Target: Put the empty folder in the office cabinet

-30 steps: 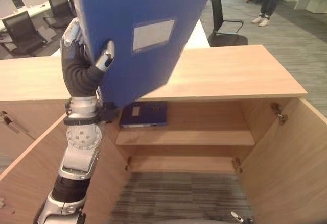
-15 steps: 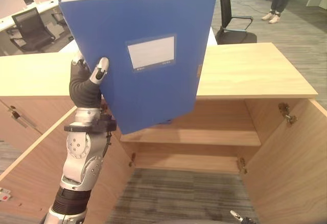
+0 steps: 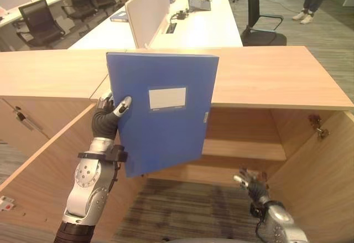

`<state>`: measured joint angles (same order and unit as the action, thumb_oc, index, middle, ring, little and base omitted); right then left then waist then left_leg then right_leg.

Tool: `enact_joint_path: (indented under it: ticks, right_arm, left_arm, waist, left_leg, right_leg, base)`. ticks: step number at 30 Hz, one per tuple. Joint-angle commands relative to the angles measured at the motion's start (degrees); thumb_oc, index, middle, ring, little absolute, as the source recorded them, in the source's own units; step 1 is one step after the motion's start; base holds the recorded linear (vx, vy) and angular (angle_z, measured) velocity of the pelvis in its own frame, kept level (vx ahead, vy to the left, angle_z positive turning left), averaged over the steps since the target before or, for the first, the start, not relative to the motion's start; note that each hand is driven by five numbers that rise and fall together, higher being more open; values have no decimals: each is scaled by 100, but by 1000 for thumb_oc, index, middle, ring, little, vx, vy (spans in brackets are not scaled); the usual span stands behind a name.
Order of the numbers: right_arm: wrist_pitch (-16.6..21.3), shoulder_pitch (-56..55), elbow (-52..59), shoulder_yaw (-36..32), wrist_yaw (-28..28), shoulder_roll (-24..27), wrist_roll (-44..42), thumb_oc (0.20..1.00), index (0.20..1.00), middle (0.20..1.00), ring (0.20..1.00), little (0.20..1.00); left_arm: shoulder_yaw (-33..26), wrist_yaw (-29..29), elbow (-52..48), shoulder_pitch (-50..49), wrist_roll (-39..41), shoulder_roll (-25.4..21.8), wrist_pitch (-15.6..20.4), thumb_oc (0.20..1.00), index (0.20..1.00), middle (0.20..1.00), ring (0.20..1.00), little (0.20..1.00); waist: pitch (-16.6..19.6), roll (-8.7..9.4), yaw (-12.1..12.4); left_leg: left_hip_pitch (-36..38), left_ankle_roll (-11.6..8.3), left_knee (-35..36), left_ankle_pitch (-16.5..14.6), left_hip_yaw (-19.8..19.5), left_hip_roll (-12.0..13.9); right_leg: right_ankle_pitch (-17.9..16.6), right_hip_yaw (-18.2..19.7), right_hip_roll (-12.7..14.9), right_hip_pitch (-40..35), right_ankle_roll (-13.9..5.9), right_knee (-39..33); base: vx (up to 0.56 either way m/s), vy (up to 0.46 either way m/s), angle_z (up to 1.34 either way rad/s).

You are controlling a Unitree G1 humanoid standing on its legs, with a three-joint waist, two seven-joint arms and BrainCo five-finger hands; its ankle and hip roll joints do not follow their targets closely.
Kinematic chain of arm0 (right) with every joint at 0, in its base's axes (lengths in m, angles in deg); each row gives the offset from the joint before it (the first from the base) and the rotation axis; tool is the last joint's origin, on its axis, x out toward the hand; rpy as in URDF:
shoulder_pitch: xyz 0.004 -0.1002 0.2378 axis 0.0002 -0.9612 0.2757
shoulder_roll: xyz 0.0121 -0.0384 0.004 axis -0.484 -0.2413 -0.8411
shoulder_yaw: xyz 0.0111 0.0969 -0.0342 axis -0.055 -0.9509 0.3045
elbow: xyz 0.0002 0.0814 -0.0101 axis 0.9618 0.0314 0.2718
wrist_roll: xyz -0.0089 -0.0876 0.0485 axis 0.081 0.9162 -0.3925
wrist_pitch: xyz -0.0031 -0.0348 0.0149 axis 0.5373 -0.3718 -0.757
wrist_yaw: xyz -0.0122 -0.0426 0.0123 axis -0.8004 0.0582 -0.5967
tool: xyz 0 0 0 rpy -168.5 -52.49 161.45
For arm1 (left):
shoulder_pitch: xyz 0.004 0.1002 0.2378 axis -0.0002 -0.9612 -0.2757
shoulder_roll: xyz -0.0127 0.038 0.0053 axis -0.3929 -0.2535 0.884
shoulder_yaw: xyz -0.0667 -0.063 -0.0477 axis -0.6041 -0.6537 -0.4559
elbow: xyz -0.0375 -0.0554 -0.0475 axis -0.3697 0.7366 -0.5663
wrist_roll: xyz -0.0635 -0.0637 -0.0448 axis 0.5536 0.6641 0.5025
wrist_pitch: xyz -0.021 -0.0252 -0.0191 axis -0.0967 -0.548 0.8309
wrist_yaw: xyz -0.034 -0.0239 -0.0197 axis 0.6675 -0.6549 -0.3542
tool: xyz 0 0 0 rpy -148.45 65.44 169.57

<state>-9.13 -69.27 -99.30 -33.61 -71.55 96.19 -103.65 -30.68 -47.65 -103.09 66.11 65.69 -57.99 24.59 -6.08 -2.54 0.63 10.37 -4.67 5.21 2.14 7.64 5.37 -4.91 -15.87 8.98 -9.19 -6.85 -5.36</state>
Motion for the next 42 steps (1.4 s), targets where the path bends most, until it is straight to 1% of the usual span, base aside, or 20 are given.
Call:
enact_joint_path:
  ticks: [1, 3, 4, 8, 10, 12, 15, 19, 27, 33, 42]
  right_arm:
    - [216, 503, 115, -226, 388, 122, -297, 1000, 1000, 1000, 1000, 1000]
    - [199, 499, 280, -252, 413, 137, -331, 1000, 1000, 1000, 1000, 1000]
    - [203, 544, 610, -243, 506, 154, -431, 1000, 1000, 1000, 1000, 1000]
    - [147, 597, 1001, -144, 628, 139, -484, 1000, 1000, 1000, 1000, 1000]
    - [151, 688, 1095, -4, 584, 29, -370, 1000, 1000, 1000, 1000, 1000]
    - [125, 786, 1347, 205, 629, -147, -444, 1000, 1000, 1000, 1000, 1000]
    - [109, 924, 1486, 431, 701, -203, -456, 1000, 1000, 1000, 1000, 1000]
    - [108, 1001, 1456, 499, 665, -244, -344, 1000, 1000, 1000, 1000, 1000]
    - [123, 1273, 1250, 710, 480, -479, -361, 1000, 1000, 1000, 1000, 1000]
    - [96, 1384, 1099, 786, 445, -542, -351, 1000, 1000, 1000, 1000, 1000]
    - [51, 1491, 824, 765, 509, -598, -347, 1000, 1000, 1000, 1000, 1000]
  left_arm:
    - [-258, -162, 4, 329, -211, -114, 287, 200, 200, 200, 200, 200]
    - [-267, -171, 6, 319, -216, -106, 278, 200, 200, 200, 200, 200]
    - [-285, -192, 26, 289, -223, -79, 266, 200, 200, 200, 200, 200]
    - [-262, -259, 11, 267, -258, -8, 254, 200, 200, 200, 200, 200]
    - [-193, -248, -8, 318, -332, 33, 255, 200, 200, 200, 200, 200]
    - [-91, -223, 1, 450, -397, 57, 263, 200, 200, 200, 200, 200]
    - [56, -254, 44, 549, -459, 87, 282, 200, 200, 200, 200, 200]
    - [146, -315, 41, 582, -438, 132, 269, 200, 200, 200, 200, 200]
    - [663, -464, 9, 739, -213, 256, 180, 200, 200, 200, 200, 200]
    - [1007, -767, -114, 729, 92, 266, 9, 200, 200, 200, 200, 200]
    - [1242, -1154, -216, 653, 414, 230, -213, 200, 200, 200, 200, 200]
  waist:
    - [-83, 192, 2]
    - [-79, 192, -1]
    - [-75, 205, 1]
    - [-60, 218, 2]
    - [-52, 222, -1]
    - [-36, 239, -9]
    - [-23, 257, -13]
    - [-11, 259, -10]
    - [-7, 276, -5]
    - [-3, 268, 4]
    - [-17, 255, 18]
  left_leg:
    - [60, -13, -21, -439, -350, -136]
    - [61, -12, -21, -439, -347, -133]
    - [64, -10, -21, -442, -334, -129]
    - [63, -2, -21, -452, -329, -132]
    - [62, 5, -21, -453, -328, -130]
    - [61, 12, -21, -458, -338, -126]
    - [61, 16, -21, -456, -347, -127]
    - [58, 19, -21, -459, -344, -125]
    - [54, 30, -21, -458, -337, -123]
    - [65, 40, -21, -454, -335, -134]
    - [48, 46, -21, -444, -344, -144]
  right_leg:
    - [642, 357, -104, -250, -81, 178]
    - [640, 356, -101, -249, -81, 176]
    - [635, 353, -96, -246, -84, 174]
    - [632, 363, -92, -248, -81, 167]
    - [639, 383, -94, -247, -78, 171]
    - [650, 408, -94, -250, -76, 187]
    - [658, 415, -91, -233, -76, 217]
    - [653, 413, -90, -228, -77, 215]
    - [627, 416, -83, -217, -72, 207]
    - [613, 409, -87, -225, -74, 196]
    - [580, 404, -84, -240, -85, 140]
  base:
    - [0, 0, 0]
    - [0, 0, 0]
    - [0, 0, 0]
    - [0, 0, 0]
    - [0, 0, 0]
    - [0, 0, 0]
    - [0, 0, 0]
    - [0, 0, 0]
    - [0, 0, 0]
    - [0, 0, 0]
    - [0, 0, 0]
